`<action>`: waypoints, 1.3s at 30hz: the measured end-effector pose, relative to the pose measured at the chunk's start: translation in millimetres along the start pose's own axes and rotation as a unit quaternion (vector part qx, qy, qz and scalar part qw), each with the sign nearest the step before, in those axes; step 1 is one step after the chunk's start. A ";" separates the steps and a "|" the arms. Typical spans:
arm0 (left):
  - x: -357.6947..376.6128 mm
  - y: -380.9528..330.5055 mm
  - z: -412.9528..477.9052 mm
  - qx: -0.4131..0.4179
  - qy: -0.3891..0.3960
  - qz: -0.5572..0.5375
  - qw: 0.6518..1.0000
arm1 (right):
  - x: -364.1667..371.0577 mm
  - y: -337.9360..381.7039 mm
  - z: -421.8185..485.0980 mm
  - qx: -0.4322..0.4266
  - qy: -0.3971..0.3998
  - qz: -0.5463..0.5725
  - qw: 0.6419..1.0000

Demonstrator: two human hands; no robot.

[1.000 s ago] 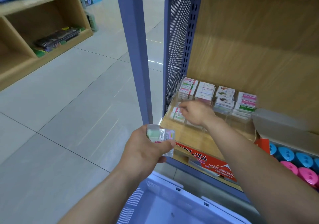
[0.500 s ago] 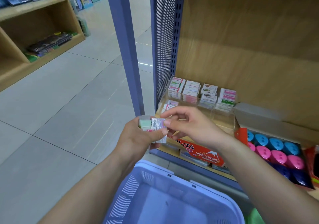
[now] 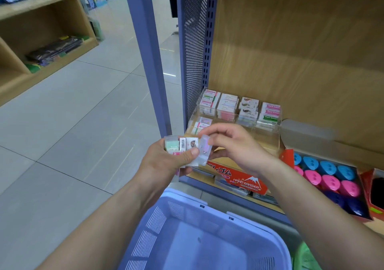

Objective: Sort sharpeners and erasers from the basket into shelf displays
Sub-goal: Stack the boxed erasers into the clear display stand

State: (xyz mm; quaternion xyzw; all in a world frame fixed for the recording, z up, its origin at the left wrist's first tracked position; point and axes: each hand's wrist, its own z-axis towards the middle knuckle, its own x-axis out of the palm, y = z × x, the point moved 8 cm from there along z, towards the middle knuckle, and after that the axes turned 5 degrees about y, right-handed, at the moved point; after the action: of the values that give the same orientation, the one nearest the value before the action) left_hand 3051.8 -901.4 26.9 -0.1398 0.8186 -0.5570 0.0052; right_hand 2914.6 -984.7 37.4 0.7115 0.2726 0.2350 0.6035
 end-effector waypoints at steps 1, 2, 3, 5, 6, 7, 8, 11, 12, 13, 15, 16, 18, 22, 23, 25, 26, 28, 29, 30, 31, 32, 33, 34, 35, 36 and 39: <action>-2.7 1.1 1.3 -0.001 -0.008 -0.001 1.000 | -6.5 -1.7 1.3 -0.002 -0.011 0.007 1.000; -6.5 2.6 2.6 -0.004 -0.019 -0.002 1.000 | -13.8 -4.7 3.1 -0.002 -0.022 0.011 1.000; -10.2 3.7 3.1 -0.007 -0.031 0.000 1.000 | -21.8 -8.9 5.3 0.002 -0.034 0.012 0.999; -16.9 4.9 4.1 -0.010 -0.049 0.008 0.999 | -39.1 -19.9 13.4 0.021 -0.065 -0.011 0.998; -19.6 5.2 4.4 -0.010 -0.055 0.015 0.998 | -47.2 -25.5 19.4 0.033 -0.085 -0.037 0.995; -21.8 5.4 4.2 -0.011 -0.060 0.022 0.998 | -55.3 -31.1 26.8 0.043 -0.108 -0.067 0.991; -23.3 5.6 4.4 -0.010 -0.064 0.029 0.997 | -63.1 -36.4 36.0 0.051 -0.132 -0.094 0.985; -25.2 6.6 5.9 -0.008 -0.069 0.037 0.997 | -80.5 -48.9 68.8 0.047 -0.193 -0.161 0.967; -25.4 7.2 6.9 -0.008 -0.070 0.037 0.997 | -83.2 -50.9 80.1 0.036 -0.206 -0.187 0.960; -25.3 7.7 7.7 -0.010 -0.071 0.039 0.997 | -84.2 -51.3 91.1 0.024 -0.214 -0.218 0.952; -25.0 8.7 9.2 -0.012 -0.071 0.044 0.996 | -80.5 -49.8 109.9 0.010 -0.213 -0.298 0.930; -24.8 9.2 9.9 -0.012 -0.071 0.046 0.996 | -77.4 -49.9 117.3 0.011 -0.205 -0.335 0.920; -24.9 10.7 10.9 -0.014 -0.073 0.045 0.996 | -72.1 -53.2 128.4 0.020 -0.181 -0.372 0.910; -26.3 12.1 12.4 -0.019 -0.077 0.044 0.996 | -63.6 -64.7 137.7 0.035 -0.121 -0.446 0.886; -26.3 11.8 12.6 -0.019 -0.078 0.045 0.996 | -63.2 -67.6 138.2 0.042 -0.105 -0.466 0.878; -25.6 11.2 12.9 -0.019 -0.079 0.044 0.996 | -63.8 -71.1 135.1 0.059 -0.085 -0.497 0.862; -25.0 10.8 12.6 -0.018 -0.079 0.042 0.996 | -64.1 -69.4 130.9 0.055 -0.087 -0.508 0.855; -23.1 9.5 11.8 -0.016 -0.078 0.037 0.996 | -63.5 -58.1 114.5 0.012 -0.118 -0.507 0.854; -22.6 9.3 11.5 -0.015 -0.077 0.036 0.996 | -61.9 -51.2 101.6 -0.015 -0.139 -0.482 0.865; -21.8 9.6 11.5 -0.015 -0.076 0.036 0.996 | -58.3 -44.8 85.3 -0.033 -0.155 -0.437 0.886; -20.0 10.3 11.0 -0.018 -0.071 0.038 0.997 | -53.0 -41.3 67.8 -0.043 -0.162 -0.373 0.913; -17.8 12.0 10.9 -0.021 -0.064 0.044 0.997 | -44.3 -40.9 50.3 -0.043 -0.150 -0.302 0.941; -14.0 13.9 10.2 -0.025 -0.054 0.053 0.997 | -32.3 -42.0 33.7 -0.037 -0.121 -0.223 0.966; -10.0 17.1 9.3 -0.031 -0.043 0.063 0.997 | -19.0 -44.7 18.0 -0.027 -0.091 -0.152 0.984; -5.4 20.5 7.7 -0.037 -0.031 0.074 0.996 | -8.1 -48.2 4.0 -0.016 -0.067 -0.096 0.993; -0.7 24.4 6.0 -0.043 -0.018 0.088 0.995 | -0.7 -51.6 -7.7 -0.013 -0.054 -0.064 0.996; 12.7 33.0 0.0 -0.053 0.027 0.132 0.989 | 5.0 -60.9 -31.3 -0.005 -0.050 -0.035 0.998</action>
State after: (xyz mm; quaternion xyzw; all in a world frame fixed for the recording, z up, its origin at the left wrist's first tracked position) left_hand 3032.3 -893.2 -1.4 -0.0156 0.8582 -0.5106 0.0496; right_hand 2891.3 -951.0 -17.6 0.7095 0.2656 0.1791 0.6277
